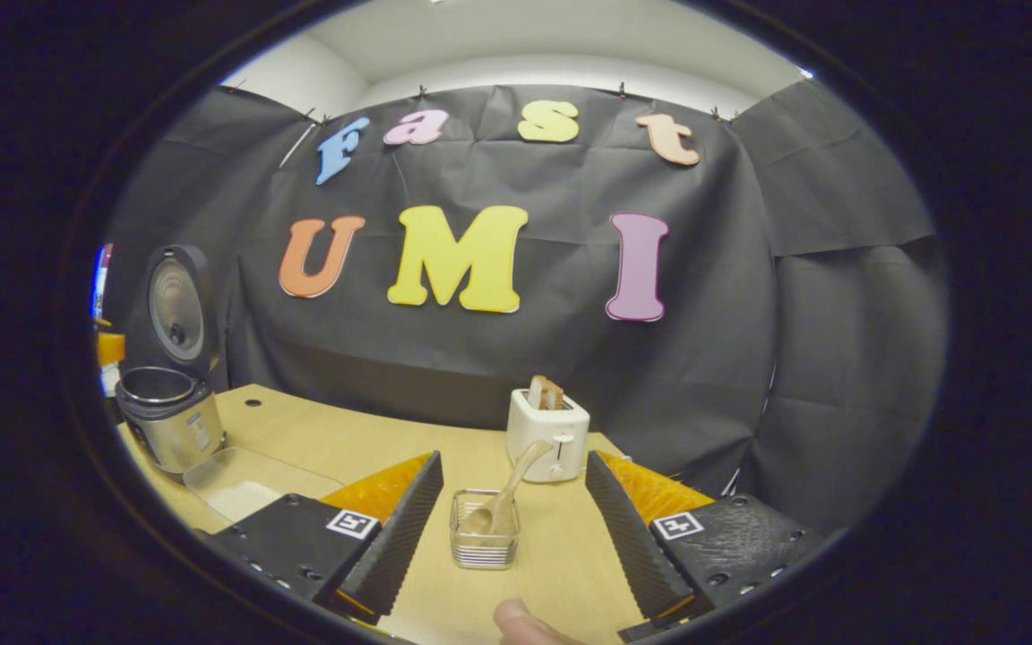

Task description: Close the left gripper, press the button to open the rice cooker; take a wooden spoon from the chopstick holder with the right hand, scoop a spoonful of rice and pour it into the rice cooker, then put the wooden spoon back into the chopstick holder.

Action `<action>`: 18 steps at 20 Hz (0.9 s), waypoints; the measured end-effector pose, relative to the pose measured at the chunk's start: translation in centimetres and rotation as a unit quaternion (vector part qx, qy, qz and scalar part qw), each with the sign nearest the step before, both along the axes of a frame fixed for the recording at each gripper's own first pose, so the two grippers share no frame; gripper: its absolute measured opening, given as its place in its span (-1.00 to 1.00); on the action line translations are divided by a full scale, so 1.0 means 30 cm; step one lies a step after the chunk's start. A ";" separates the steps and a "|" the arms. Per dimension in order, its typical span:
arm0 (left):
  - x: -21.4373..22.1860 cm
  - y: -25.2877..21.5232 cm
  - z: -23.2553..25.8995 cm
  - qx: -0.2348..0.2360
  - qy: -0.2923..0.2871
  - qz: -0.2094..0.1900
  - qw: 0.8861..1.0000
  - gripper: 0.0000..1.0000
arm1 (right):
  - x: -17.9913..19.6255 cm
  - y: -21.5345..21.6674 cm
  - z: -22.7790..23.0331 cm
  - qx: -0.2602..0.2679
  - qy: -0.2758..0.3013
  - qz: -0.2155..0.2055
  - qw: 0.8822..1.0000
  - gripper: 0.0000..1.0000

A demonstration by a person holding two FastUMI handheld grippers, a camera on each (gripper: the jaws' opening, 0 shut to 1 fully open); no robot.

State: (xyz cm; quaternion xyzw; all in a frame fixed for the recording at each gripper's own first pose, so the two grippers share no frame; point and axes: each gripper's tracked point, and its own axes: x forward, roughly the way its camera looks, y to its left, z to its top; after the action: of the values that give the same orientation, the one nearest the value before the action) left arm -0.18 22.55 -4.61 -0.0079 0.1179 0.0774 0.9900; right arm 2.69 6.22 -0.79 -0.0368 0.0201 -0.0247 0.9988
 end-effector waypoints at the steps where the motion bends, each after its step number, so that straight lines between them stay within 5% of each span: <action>1: 0.016 0.003 0.033 -0.003 -0.003 0.002 1.000 0.97 | -0.023 0.005 -0.008 0.000 0.000 0.005 1.000 0.90; 6: 0.089 0.077 0.239 0.023 -0.039 0.029 0.999 0.97 | -0.102 0.015 -0.031 0.004 -0.004 0.024 1.000 0.91; 11: 0.172 0.157 0.402 -0.019 -0.074 0.049 0.996 0.97 | -0.130 0.021 -0.068 0.056 0.009 0.043 0.997 0.93; 18: 0.360 0.354 0.559 0.031 -0.100 0.105 0.989 0.96 | -0.148 -0.010 -0.095 0.056 0.005 0.057 0.997 0.91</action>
State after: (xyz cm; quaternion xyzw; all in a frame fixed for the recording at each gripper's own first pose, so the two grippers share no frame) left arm 10.61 33.16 12.15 0.0026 0.0145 0.1831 0.9830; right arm -1.75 5.90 -3.66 0.0182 0.0247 0.0337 0.9990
